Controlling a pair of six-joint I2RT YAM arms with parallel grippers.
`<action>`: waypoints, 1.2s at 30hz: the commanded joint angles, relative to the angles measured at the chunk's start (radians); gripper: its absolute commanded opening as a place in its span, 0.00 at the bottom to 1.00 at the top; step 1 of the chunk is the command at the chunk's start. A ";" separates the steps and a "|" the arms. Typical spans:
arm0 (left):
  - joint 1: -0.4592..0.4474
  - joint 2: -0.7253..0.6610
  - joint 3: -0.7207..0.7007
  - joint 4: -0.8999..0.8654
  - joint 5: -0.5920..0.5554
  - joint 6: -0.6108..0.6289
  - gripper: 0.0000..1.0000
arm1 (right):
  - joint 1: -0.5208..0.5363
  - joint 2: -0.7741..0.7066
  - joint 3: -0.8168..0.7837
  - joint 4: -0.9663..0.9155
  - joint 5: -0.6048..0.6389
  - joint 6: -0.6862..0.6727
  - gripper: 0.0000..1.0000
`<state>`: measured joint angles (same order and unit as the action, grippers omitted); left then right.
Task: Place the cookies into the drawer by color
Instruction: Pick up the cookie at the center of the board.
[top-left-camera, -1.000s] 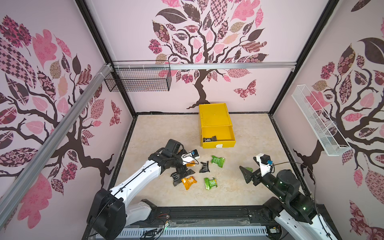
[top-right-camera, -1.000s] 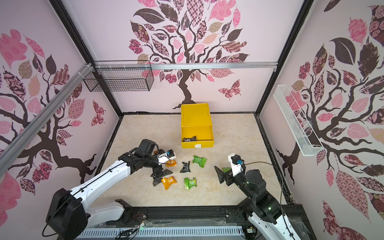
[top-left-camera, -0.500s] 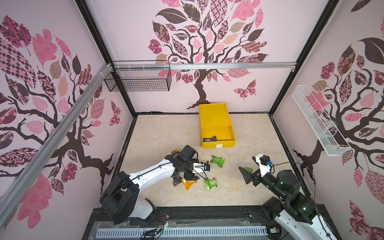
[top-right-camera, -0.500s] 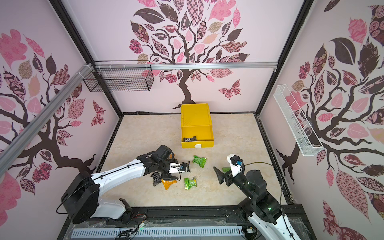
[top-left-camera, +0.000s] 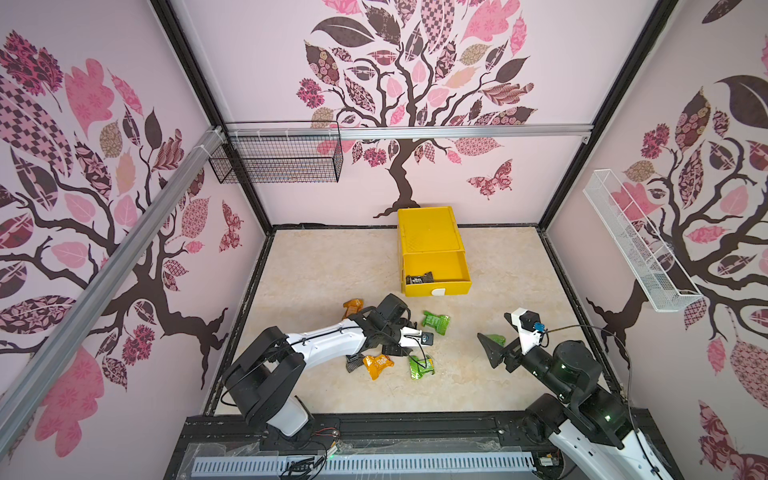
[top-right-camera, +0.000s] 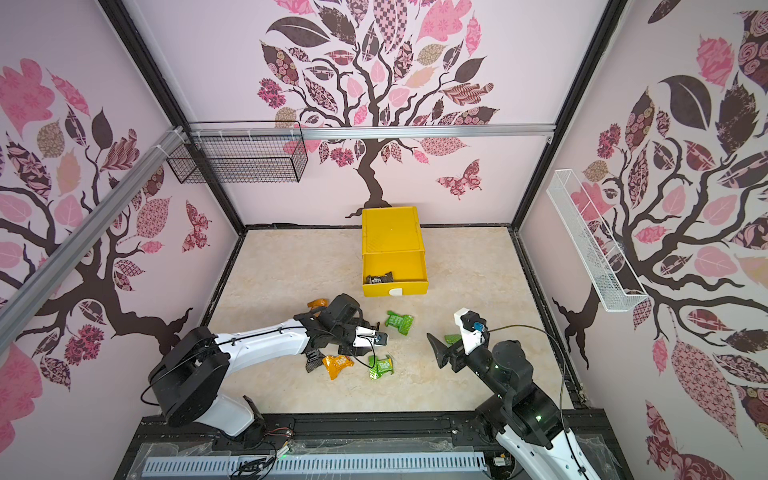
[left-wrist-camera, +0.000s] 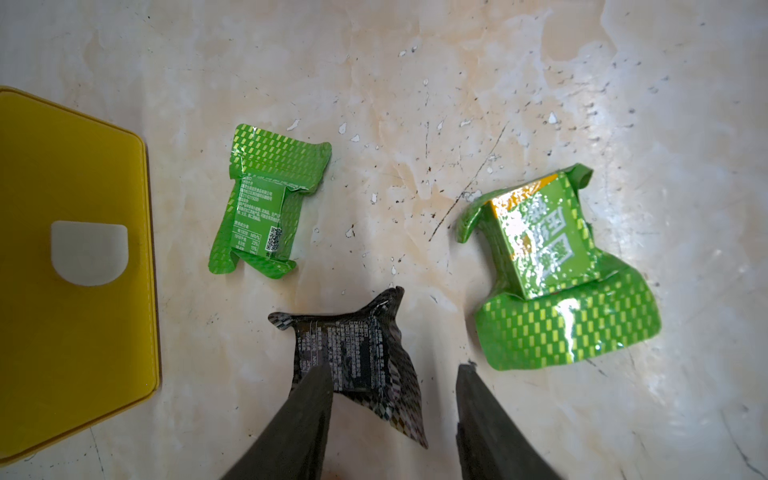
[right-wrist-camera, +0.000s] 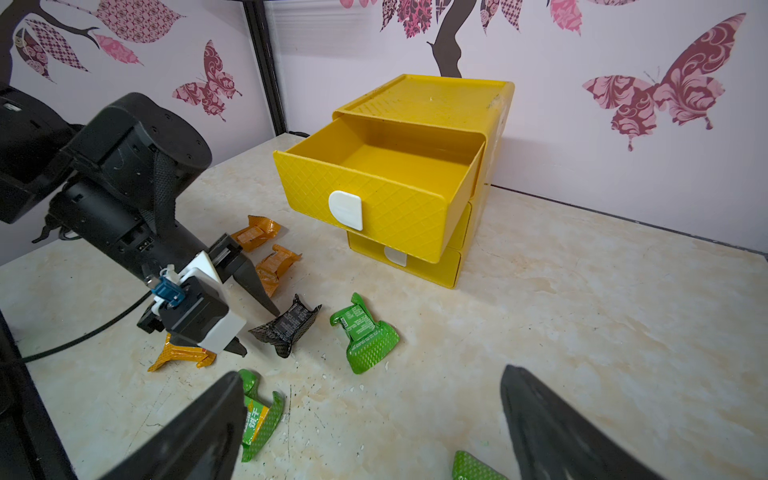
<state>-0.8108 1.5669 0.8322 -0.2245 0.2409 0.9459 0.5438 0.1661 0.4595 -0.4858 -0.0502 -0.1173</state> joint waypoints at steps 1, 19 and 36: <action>-0.013 0.025 -0.007 0.067 -0.005 0.008 0.50 | -0.003 -0.013 0.000 0.013 0.011 -0.007 0.99; -0.019 0.097 -0.068 0.200 -0.024 0.026 0.37 | -0.003 -0.019 0.000 0.012 0.009 -0.011 0.99; -0.023 0.007 -0.050 0.131 -0.027 -0.035 0.00 | -0.004 -0.026 -0.005 0.018 0.019 -0.014 0.99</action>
<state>-0.8276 1.5970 0.7540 -0.0402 0.2008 0.9421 0.5438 0.1596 0.4549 -0.4850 -0.0410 -0.1215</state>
